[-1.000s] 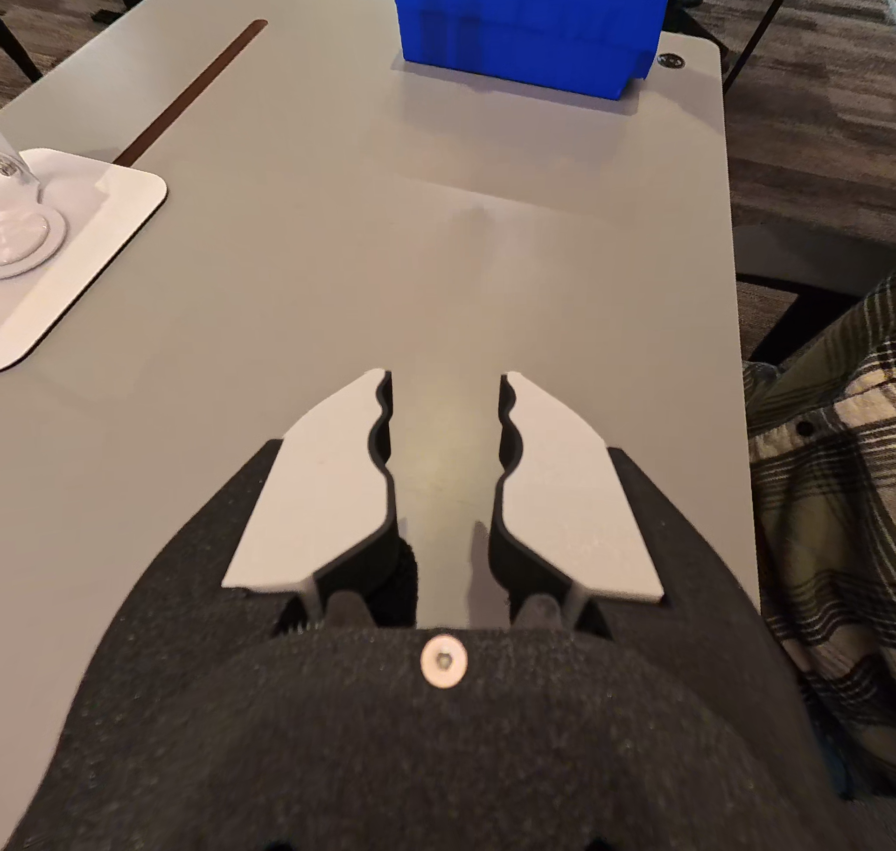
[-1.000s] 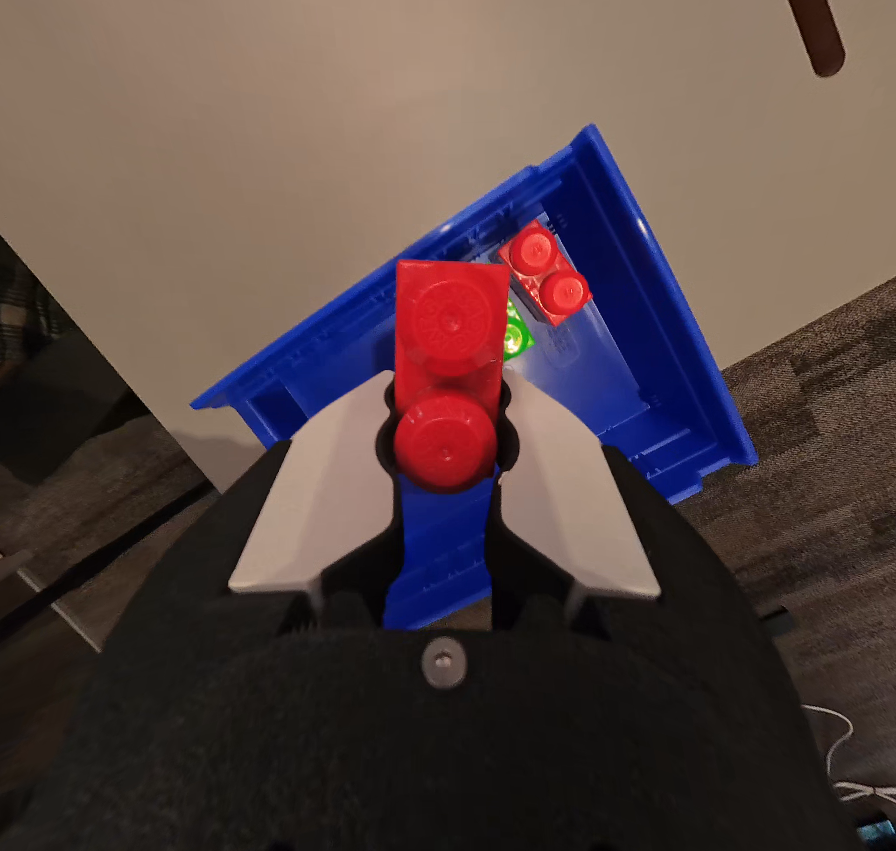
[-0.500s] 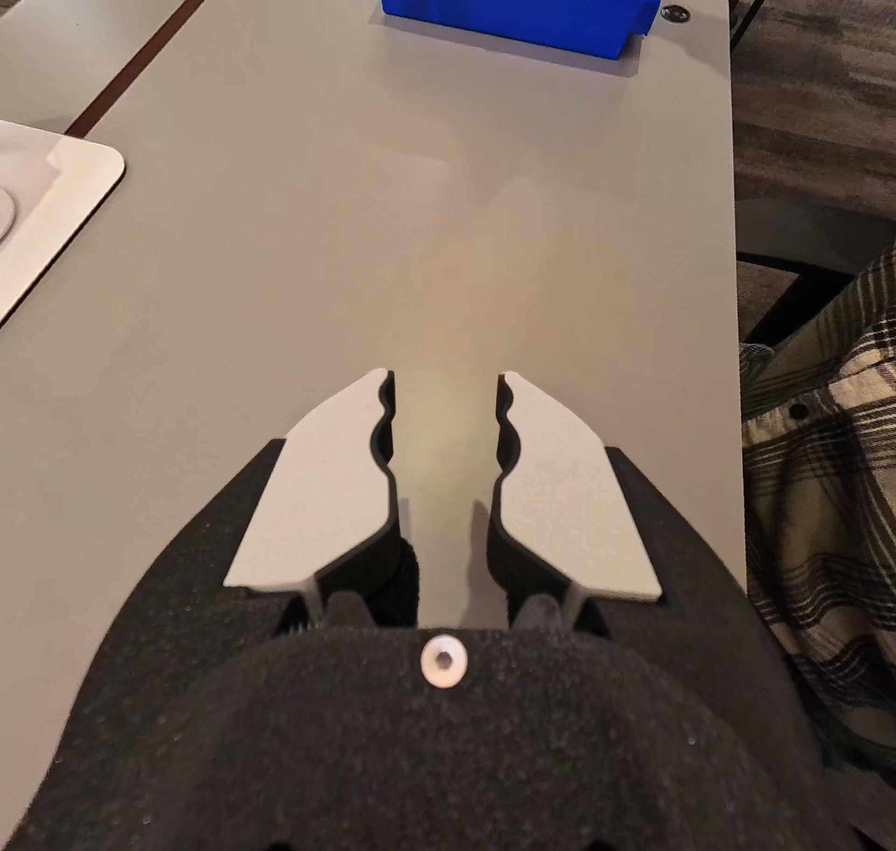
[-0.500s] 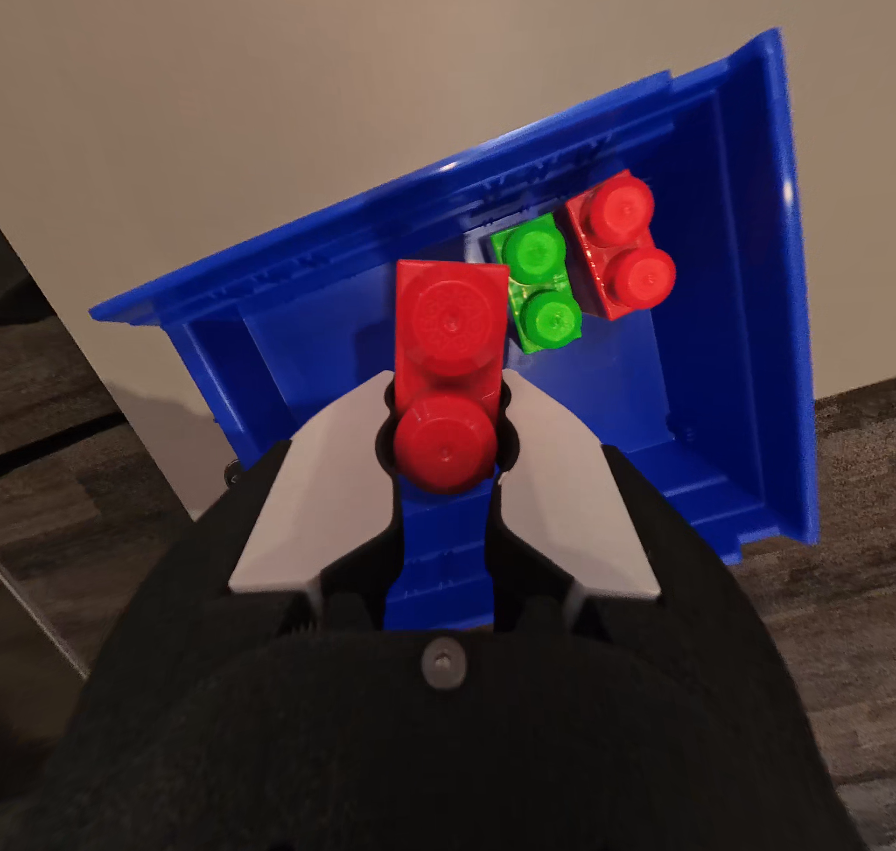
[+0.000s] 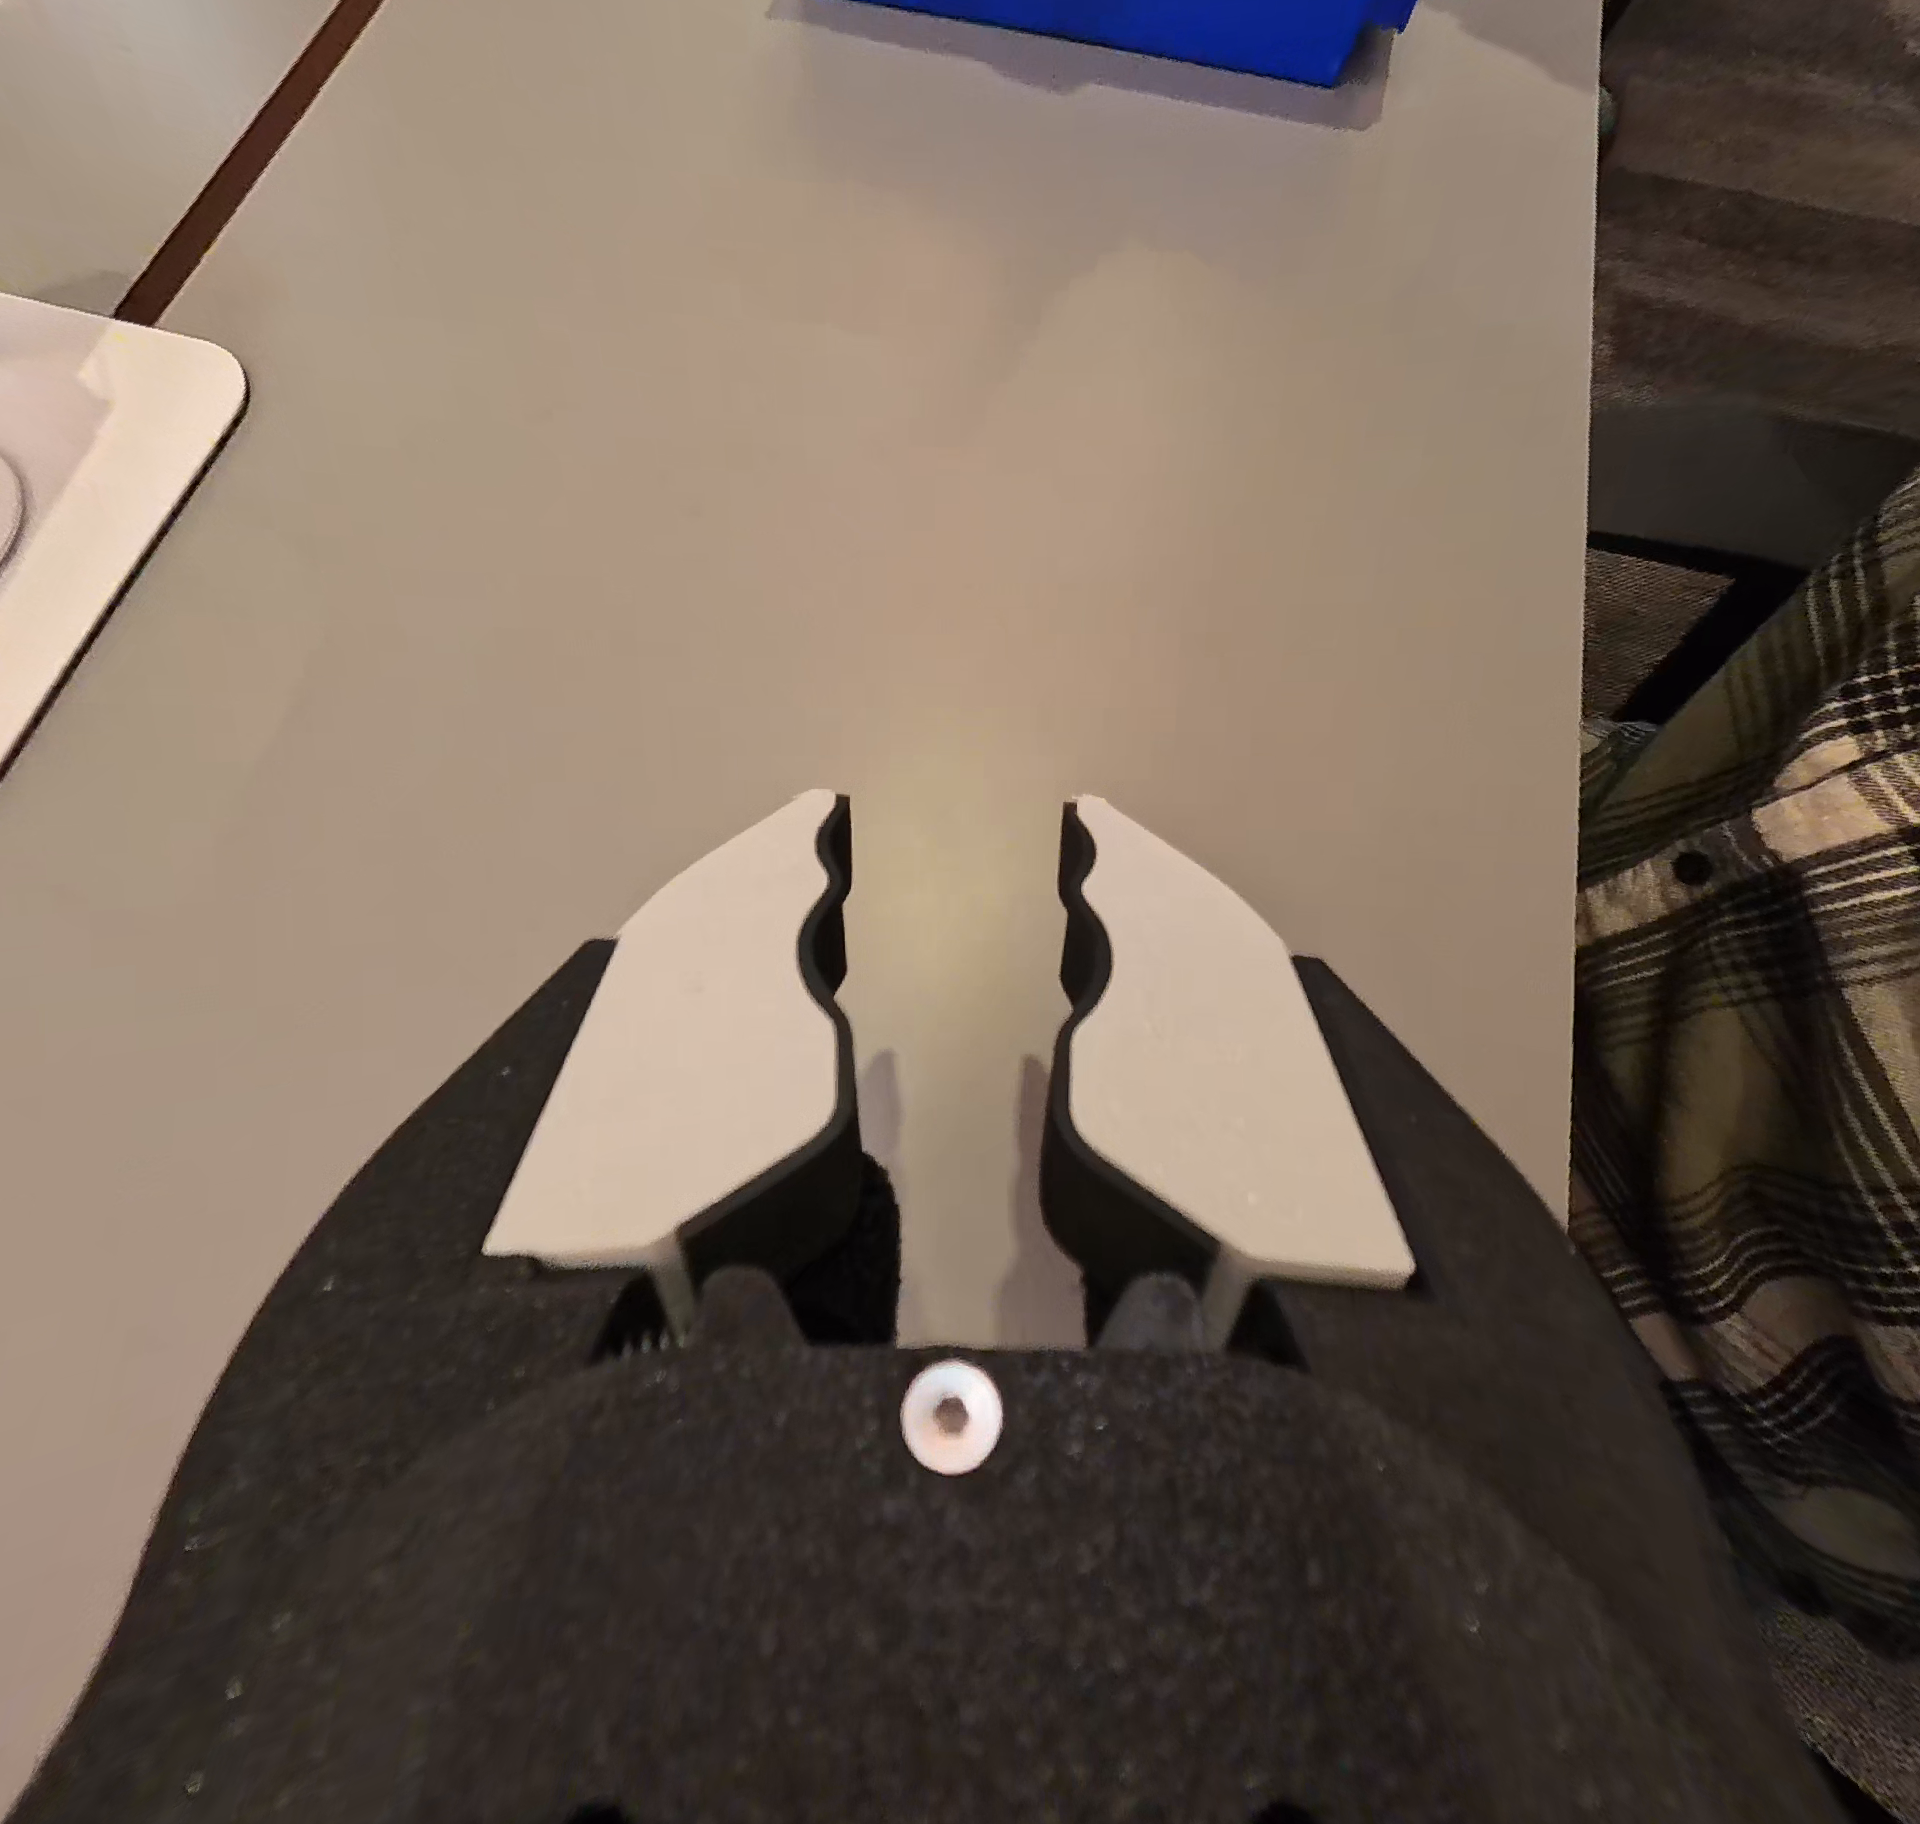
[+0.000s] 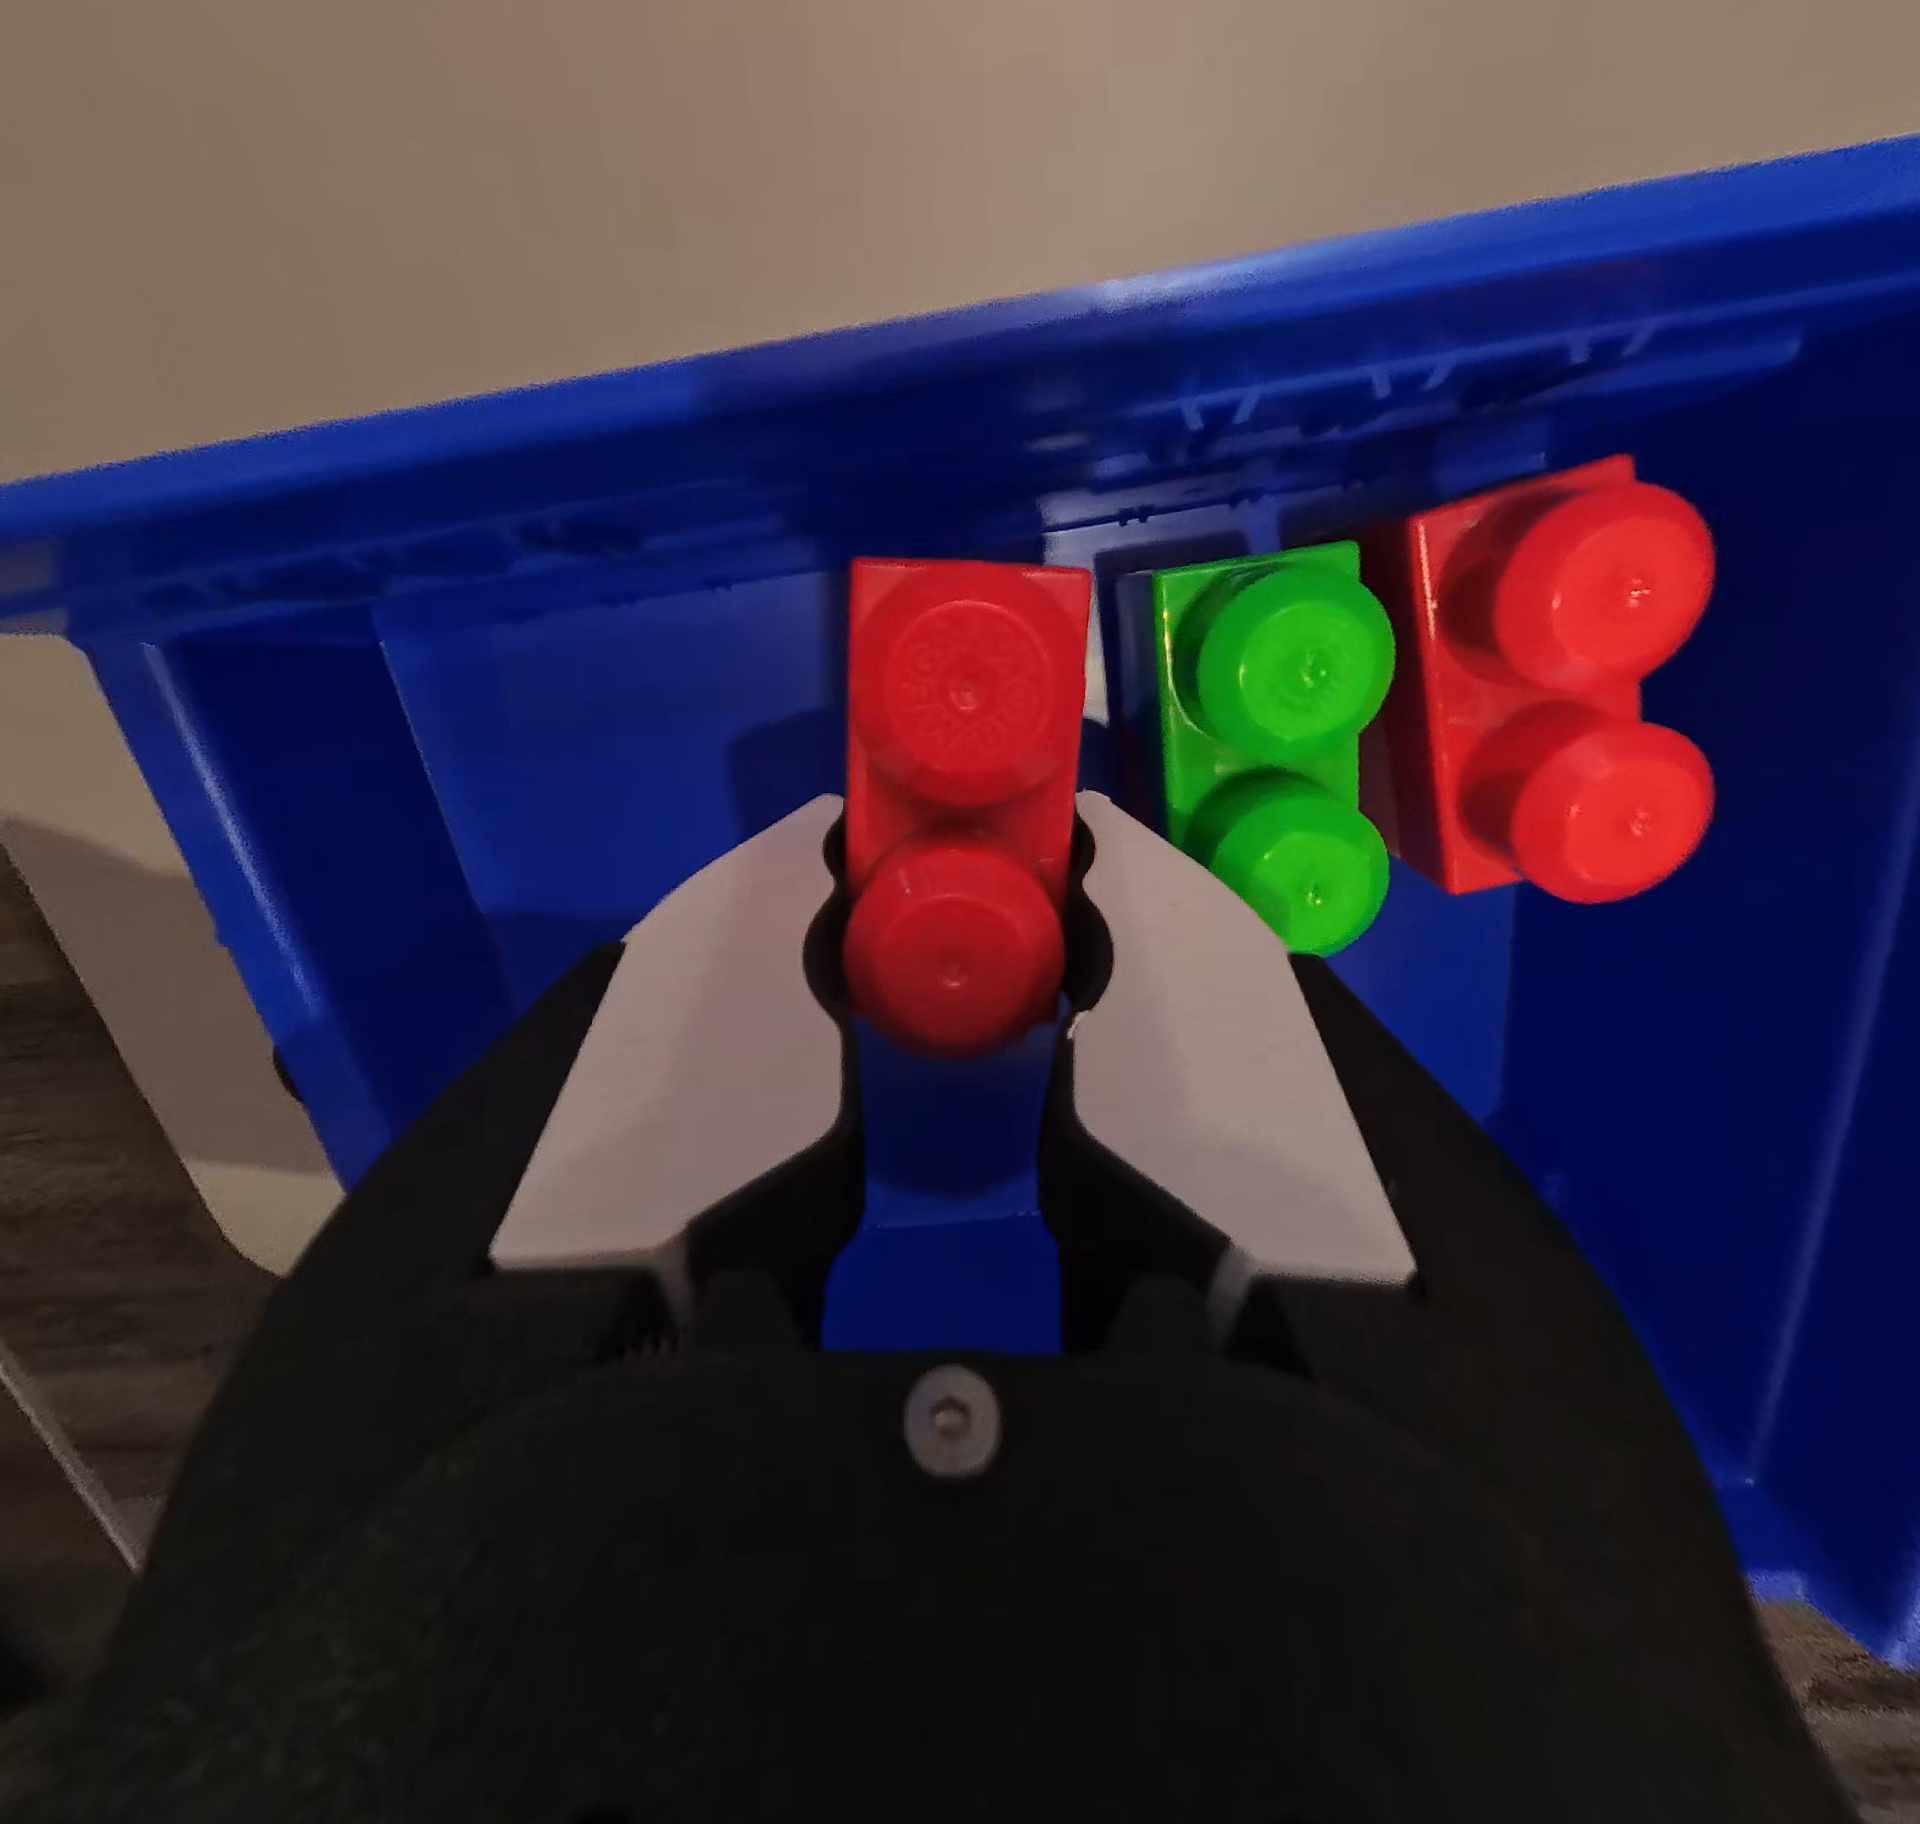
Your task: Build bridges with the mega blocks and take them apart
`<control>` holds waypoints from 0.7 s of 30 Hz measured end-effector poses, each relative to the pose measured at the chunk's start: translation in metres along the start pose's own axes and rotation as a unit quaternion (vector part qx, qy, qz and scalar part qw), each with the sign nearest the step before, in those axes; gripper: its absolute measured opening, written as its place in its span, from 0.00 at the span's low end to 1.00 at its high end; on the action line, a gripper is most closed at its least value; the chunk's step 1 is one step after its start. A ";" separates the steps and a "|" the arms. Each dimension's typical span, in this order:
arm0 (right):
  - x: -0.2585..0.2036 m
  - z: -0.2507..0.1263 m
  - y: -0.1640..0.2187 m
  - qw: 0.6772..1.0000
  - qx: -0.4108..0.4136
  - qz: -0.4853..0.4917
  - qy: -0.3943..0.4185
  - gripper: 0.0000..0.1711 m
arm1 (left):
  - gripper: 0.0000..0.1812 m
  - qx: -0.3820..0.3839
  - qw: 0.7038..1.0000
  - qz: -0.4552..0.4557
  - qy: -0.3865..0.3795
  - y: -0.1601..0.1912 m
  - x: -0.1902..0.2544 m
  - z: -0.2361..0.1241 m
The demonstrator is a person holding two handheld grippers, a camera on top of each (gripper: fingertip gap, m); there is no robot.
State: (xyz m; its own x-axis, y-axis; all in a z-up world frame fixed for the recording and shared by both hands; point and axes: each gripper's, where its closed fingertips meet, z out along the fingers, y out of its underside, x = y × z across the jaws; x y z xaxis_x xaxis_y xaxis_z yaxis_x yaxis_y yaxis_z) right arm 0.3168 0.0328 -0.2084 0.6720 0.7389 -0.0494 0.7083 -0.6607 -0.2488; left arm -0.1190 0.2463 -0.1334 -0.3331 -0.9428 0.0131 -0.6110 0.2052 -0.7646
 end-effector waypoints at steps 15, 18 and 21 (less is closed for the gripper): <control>0.005 0.025 0.006 1.000 -0.004 -0.015 -0.008 0.22 | 0.21 -0.030 0.999 0.010 0.006 -0.005 0.004 0.014; 0.003 0.024 0.006 1.000 -0.011 -0.006 -0.014 0.23 | 0.20 -0.034 0.999 0.012 0.006 -0.005 0.004 0.015; 0.004 0.019 0.006 1.000 -0.015 0.003 -0.005 0.31 | 0.20 -0.034 0.999 0.011 0.005 -0.004 0.004 0.014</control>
State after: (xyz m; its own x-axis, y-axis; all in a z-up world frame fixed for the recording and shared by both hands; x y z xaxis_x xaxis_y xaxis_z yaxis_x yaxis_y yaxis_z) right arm 0.3193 0.0344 -0.2280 0.6737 0.7366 -0.0600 0.7111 -0.6682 -0.2186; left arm -0.1075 0.2377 -0.1393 -0.3541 -0.9352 0.0048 -0.6507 0.2427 -0.7195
